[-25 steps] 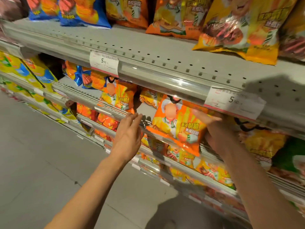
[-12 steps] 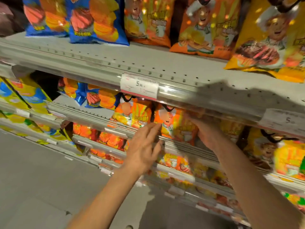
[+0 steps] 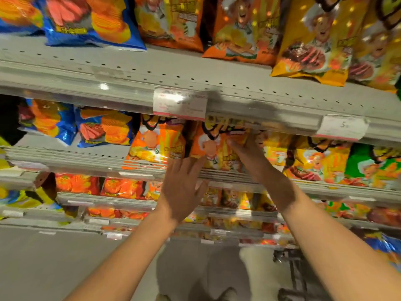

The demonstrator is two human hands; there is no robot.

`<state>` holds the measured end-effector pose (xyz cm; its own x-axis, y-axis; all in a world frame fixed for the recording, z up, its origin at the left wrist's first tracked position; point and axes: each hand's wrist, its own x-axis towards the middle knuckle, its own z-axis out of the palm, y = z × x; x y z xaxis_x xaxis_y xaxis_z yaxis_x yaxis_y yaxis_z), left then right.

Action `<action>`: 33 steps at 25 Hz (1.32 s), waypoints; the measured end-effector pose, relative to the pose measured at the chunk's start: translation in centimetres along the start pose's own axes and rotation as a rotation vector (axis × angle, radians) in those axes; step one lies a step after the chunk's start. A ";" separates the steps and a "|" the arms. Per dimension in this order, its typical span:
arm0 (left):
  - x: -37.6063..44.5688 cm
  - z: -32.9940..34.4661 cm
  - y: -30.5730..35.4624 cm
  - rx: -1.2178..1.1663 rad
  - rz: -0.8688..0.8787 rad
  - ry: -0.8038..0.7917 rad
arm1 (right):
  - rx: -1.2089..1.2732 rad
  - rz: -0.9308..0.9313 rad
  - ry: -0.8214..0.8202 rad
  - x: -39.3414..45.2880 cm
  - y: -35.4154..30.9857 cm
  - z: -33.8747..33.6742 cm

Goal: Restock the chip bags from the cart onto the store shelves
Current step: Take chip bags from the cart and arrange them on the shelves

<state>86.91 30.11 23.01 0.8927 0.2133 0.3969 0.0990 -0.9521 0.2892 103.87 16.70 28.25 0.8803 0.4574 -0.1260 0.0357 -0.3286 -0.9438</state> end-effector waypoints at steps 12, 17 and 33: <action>1.2 -0.2 2.8 0.159 -0.147 -0.085 | -0.541 -0.076 -0.117 -1.3 -1.0 -0.8; 1.8 -0.3 8.6 0.001 -0.219 0.033 | -0.576 -0.112 0.026 -3.8 0.2 -5.5; 3.8 20.7 54.0 -0.406 0.409 -0.326 | -0.093 0.240 0.630 -30.1 25.1 -49.3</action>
<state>104.75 -25.03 22.10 0.9170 -0.2856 0.2785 -0.3925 -0.7706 0.5021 101.62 -46.09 23.42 0.9754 -0.1967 -0.0995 -0.1791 -0.4438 -0.8780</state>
